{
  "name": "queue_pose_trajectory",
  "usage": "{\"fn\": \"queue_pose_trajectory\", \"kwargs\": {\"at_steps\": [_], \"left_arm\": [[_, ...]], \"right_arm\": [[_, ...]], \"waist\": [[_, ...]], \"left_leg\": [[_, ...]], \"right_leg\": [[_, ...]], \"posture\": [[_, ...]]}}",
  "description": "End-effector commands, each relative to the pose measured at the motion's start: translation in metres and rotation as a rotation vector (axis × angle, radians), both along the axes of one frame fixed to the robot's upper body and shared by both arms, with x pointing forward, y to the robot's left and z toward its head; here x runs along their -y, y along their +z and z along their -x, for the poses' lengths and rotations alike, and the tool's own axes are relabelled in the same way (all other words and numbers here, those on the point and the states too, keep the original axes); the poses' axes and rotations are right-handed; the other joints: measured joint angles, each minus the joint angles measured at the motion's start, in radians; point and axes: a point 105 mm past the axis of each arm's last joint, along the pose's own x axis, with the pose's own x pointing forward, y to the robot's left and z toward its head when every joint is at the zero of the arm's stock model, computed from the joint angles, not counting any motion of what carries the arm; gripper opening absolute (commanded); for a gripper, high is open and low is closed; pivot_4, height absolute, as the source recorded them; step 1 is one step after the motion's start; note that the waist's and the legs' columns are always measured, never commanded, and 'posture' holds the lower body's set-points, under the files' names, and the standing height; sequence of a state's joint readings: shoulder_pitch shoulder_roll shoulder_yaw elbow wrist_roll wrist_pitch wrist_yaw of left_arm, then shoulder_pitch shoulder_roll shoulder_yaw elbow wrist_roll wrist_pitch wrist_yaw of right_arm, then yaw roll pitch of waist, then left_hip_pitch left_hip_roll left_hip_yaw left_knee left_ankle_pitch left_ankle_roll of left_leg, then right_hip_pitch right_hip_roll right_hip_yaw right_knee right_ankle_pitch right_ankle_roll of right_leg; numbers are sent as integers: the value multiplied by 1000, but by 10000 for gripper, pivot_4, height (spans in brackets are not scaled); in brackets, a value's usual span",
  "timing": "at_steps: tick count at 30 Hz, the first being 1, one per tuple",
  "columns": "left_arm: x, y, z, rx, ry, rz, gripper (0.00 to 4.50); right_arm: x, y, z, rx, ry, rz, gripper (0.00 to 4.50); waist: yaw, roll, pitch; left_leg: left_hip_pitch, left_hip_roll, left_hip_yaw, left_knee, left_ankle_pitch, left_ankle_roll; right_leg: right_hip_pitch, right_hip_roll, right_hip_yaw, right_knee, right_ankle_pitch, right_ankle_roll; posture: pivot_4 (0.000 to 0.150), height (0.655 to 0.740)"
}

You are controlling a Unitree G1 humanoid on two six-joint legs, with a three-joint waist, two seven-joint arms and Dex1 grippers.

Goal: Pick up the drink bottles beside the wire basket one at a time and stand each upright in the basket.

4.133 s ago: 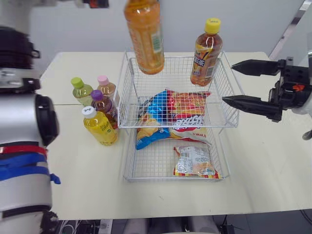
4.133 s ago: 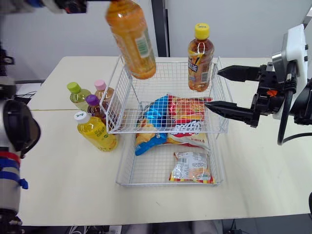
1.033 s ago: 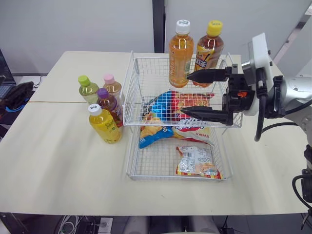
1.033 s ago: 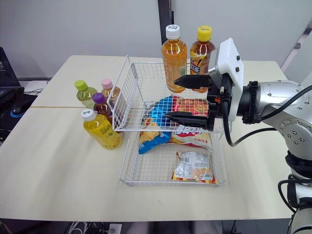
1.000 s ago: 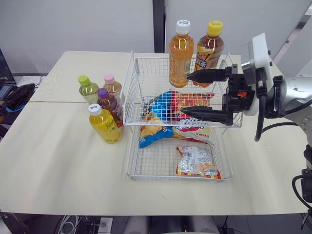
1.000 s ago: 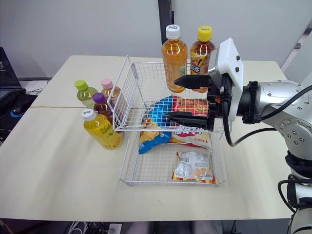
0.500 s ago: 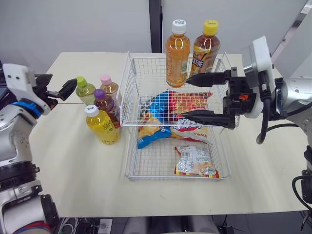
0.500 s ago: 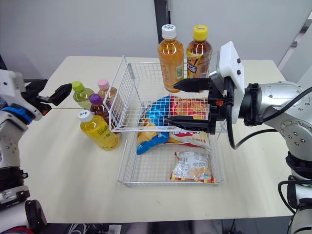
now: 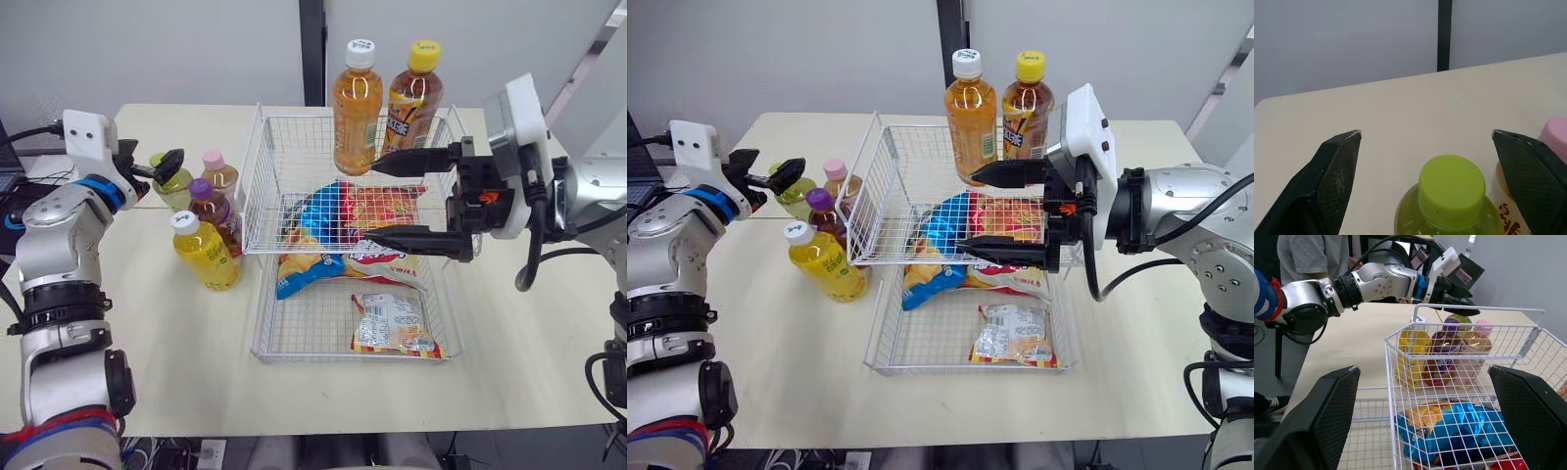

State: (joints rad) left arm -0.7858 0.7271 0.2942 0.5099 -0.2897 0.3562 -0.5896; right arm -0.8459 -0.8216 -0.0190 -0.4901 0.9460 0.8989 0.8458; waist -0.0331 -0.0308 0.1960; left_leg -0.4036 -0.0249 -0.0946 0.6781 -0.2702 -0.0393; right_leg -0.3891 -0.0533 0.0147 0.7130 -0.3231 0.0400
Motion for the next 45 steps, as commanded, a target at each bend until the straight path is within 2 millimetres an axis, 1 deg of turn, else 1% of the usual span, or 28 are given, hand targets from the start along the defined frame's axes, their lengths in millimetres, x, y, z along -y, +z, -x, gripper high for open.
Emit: {"fn": "queue_pose_trajectory", "kwargs": {"at_steps": [1,6,7,9,13,15,16,18,23,27,29,35,45], "left_arm": [[1,13,0,40,-6,-23,44489],[1,9,0,32,-6,-12,44489],[2,7,0,27,-11,-10,42745],[3,5,-1,20,-20,-3,39110],[5,2,-2,4,-30,17,27075],[5,1,-2,-2,-27,16,22075],[4,0,-2,-5,-24,15,18493],[3,-1,-2,-8,-22,17,13826],[1,3,3,5,-27,18,13845],[-3,18,9,48,-24,13,13845],[-4,22,12,59,-23,11,13845],[-3,35,16,89,-23,-1,13845],[-8,68,32,144,-21,-55,13845]], "right_arm": [[-2,12,9,60,22,-22,45000],[-11,9,11,60,35,-32,45000],[-12,9,12,61,37,-34,45000],[-12,10,12,62,39,-37,45000],[-12,12,14,64,44,-43,45000],[-11,12,14,64,43,-44,45000],[-11,13,14,66,41,-45,45000],[-11,13,13,70,30,-49,45000],[-9,13,7,71,-10,-48,45000],[-8,13,-1,68,-63,-55,45000],[-8,14,-2,69,-70,-61,45000],[-11,14,1,69,-39,-64,45000],[-10,12,12,54,37,-59,45000]], "waist": [[0,0,0],[1,0,0],[1,0,0],[2,0,0],[2,0,0],[2,0,0],[1,0,0],[1,0,0],[1,0,0],[0,0,0],[0,0,0],[1,0,0],[0,0,0]], "left_leg": [[0,0,0,0,0,0],[0,0,0,0,0,0],[0,0,0,0,0,0],[0,0,0,0,0,0],[0,0,0,0,0,0],[0,0,0,0,0,0],[0,0,-1,0,0,0],[0,0,0,0,0,0],[0,0,0,0,0,0],[0,0,0,0,0,0],[0,0,0,0,0,0],[-1,0,-1,0,0,0],[-1,0,-1,0,0,0]], "right_leg": [[0,0,0,0,0,0],[0,0,0,0,0,0],[0,0,0,0,0,0],[0,0,0,0,0,0],[0,0,0,0,0,0],[0,0,0,0,0,0],[0,0,0,0,0,0],[0,0,0,0,0,0],[0,0,0,0,0,0],[0,0,0,0,0,0],[0,0,0,0,0,0],[0,0,0,0,0,0],[-1,0,0,-1,0,0]], "posture": [[1500,7400],[1500,7400],[1500,7400],[1500,7400],[1500,7400],[1500,7400],[1500,7400],[1500,7400],[1500,7400],[1500,7400],[1500,7400],[1500,7400],[1500,7400]]}}
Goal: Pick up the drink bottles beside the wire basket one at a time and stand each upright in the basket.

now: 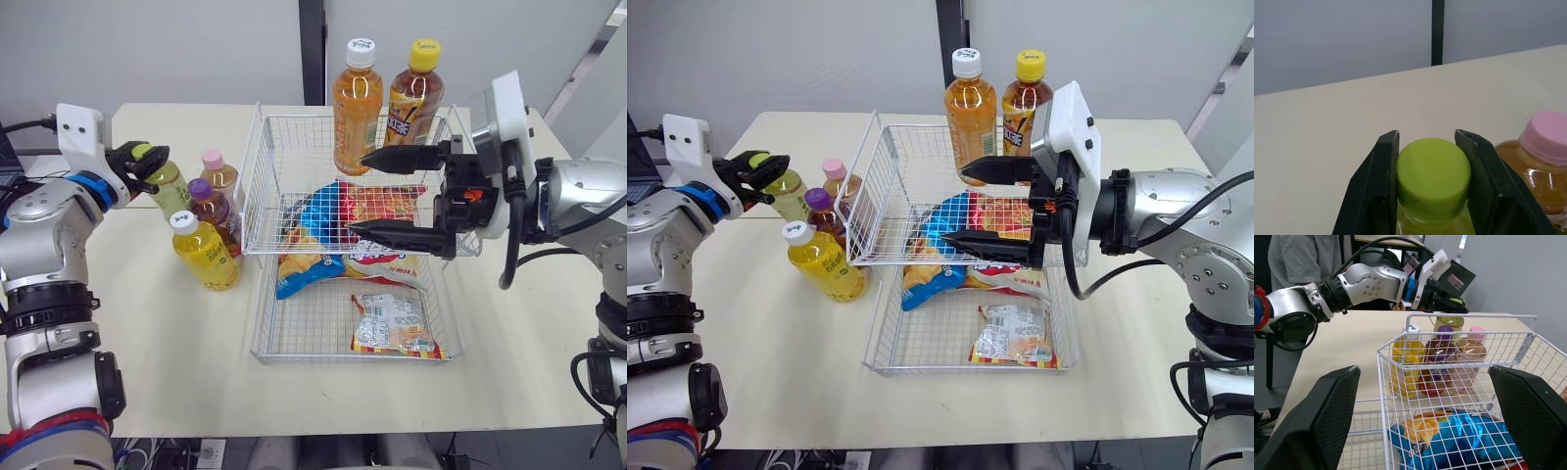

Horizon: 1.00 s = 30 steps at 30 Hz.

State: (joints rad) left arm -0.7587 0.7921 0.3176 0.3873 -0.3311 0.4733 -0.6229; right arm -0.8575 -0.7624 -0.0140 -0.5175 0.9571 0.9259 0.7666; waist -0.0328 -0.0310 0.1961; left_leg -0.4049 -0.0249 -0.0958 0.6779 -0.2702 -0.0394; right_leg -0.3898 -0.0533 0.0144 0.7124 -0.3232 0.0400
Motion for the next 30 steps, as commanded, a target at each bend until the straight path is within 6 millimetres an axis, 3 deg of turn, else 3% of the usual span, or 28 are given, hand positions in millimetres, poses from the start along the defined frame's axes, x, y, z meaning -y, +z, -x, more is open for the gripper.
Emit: {"fn": "queue_pose_trajectory", "kwargs": {"at_steps": [1,8,18,22,25,30], "left_arm": [[-5,52,18,149,2,-40,13845],[-12,77,36,161,-11,-102,13845],[-7,156,72,216,-139,-158,13845],[12,180,77,223,-235,-180,13845],[42,205,78,266,-361,-181,13845],[79,215,73,268,-517,-154,13845]], "right_arm": [[1,10,11,51,51,-21,45000],[2,10,11,52,57,-22,45000],[4,15,9,75,54,-32,45000],[8,22,4,109,26,-32,45000],[20,36,4,135,3,-40,45000],[41,41,5,135,-57,-3,45000]], "waist": [[0,0,0],[0,0,0],[0,-3,2],[2,-3,2],[3,-5,3],[0,-5,4]], "left_leg": [[0,0,0,0,0,0],[0,0,0,0,0,0],[-1,-1,0,-1,0,0],[-1,-1,-1,0,0,0],[-3,-1,-2,1,0,0],[-4,0,-2,0,0,0]], "right_leg": [[0,0,0,0,0,0],[0,0,0,0,0,0],[0,2,-1,-1,0,0],[0,4,-2,-1,0,1],[0,6,-2,0,0,1],[-1,7,-2,-2,0,1]], "posture": [[1500,7400],[1500,7400],[1500,7400],[1500,7400],[1500,7400],[1500,7400]]}}
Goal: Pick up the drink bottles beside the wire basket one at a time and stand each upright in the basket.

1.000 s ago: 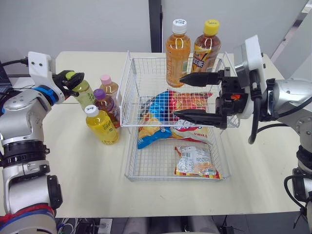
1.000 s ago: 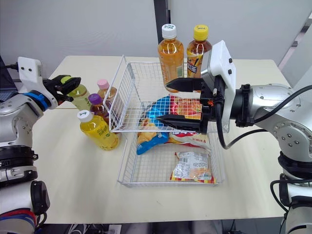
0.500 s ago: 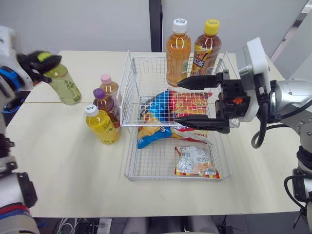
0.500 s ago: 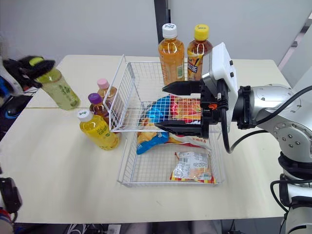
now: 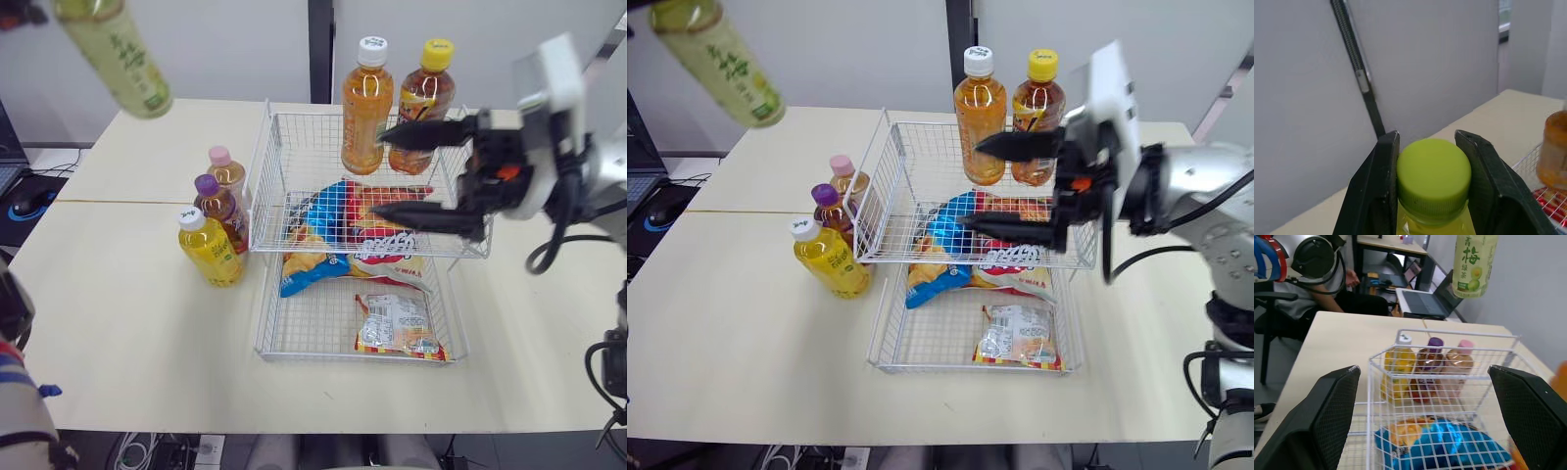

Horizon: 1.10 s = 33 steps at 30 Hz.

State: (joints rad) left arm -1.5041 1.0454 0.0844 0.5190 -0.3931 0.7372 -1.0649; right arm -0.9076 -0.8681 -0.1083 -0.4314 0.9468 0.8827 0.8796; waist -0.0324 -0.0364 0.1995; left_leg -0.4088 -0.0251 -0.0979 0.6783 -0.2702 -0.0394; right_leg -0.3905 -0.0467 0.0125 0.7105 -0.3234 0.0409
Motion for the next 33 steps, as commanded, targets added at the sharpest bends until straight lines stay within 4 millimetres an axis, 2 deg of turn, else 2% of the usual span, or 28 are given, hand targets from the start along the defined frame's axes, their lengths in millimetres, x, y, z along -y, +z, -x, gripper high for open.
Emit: {"fn": "queue_pose_trajectory", "kwargs": {"at_steps": [1,7,10,17,33], "left_arm": [[20,14,8,35,-99,2,13845],[55,9,0,-13,-238,-1,13845],[71,13,-2,-14,-301,9,13843],[88,19,-1,-27,-368,-16,13843],[126,-36,-47,-168,-414,-60,13843]], "right_arm": [[15,10,7,46,-37,17,45000],[27,14,9,44,-97,13,45000],[31,14,11,44,-124,18,45000],[33,11,13,36,-151,8,45000],[35,9,14,31,-181,6,45000]], "waist": [[-1,0,0],[-22,0,0],[-21,0,0],[-26,0,0],[-23,0,0]], "left_leg": [[0,0,0,-1,0,0],[-2,1,2,0,0,0],[-3,1,2,0,0,0],[-10,0,5,1,0,0],[-10,0,5,1,1,0]], "right_leg": [[-1,0,0,0,0,0],[-4,0,3,3,0,0],[-5,-2,2,2,0,0],[-14,-5,4,5,0,0],[-14,-5,4,5,0,0]], "posture": [[1500,7400],[1500,7400],[1500,7400],[1500,7400],[1500,7400]]}}
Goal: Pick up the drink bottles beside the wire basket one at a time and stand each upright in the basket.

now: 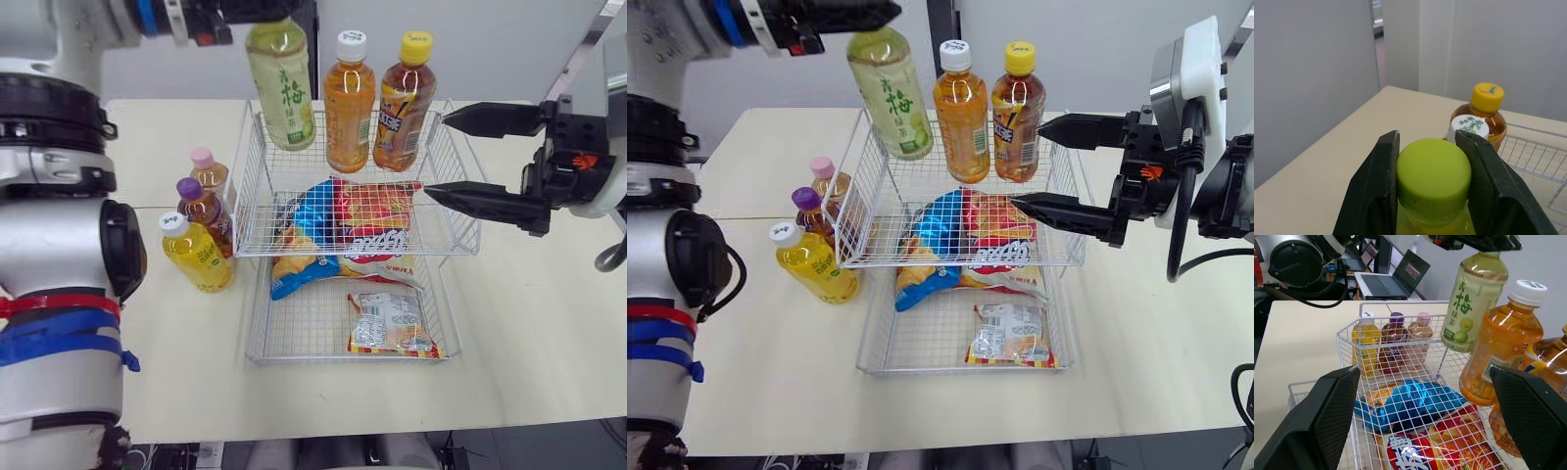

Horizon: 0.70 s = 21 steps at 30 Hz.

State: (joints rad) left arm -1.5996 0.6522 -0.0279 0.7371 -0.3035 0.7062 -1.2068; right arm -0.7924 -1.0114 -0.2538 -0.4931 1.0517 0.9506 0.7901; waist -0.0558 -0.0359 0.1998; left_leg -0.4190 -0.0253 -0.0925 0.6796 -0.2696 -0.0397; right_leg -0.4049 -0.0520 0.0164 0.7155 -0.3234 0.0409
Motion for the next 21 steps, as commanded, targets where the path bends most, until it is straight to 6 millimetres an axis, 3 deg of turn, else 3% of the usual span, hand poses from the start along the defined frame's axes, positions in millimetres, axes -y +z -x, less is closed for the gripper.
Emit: {"fn": "queue_pose_trajectory", "kwargs": {"at_steps": [1,5,11,21], "left_arm": [[6,15,3,72,-16,30,13843],[10,5,-6,44,-6,26,13843],[17,-3,-5,-3,-67,17,13843],[14,7,2,41,-89,3,44572]], "right_arm": [[5,7,7,47,-23,3,45000],[9,3,8,38,-54,17,45000],[17,2,11,36,-95,24,45000],[18,3,12,43,-95,9,45000]], "waist": [[1,0,0],[3,0,0],[3,0,0],[2,0,0]], "left_leg": [[0,0,0,0,0,0],[-1,-1,0,0,0,0],[0,-1,0,0,0,0],[0,-1,1,1,1,1]], "right_leg": [[0,0,0,0,0,0],[0,-1,0,0,0,0],[0,-1,0,1,0,0],[0,-1,0,1,0,0]], "posture": [[1500,7400],[1500,7400],[1500,7400],[1500,7400]]}}
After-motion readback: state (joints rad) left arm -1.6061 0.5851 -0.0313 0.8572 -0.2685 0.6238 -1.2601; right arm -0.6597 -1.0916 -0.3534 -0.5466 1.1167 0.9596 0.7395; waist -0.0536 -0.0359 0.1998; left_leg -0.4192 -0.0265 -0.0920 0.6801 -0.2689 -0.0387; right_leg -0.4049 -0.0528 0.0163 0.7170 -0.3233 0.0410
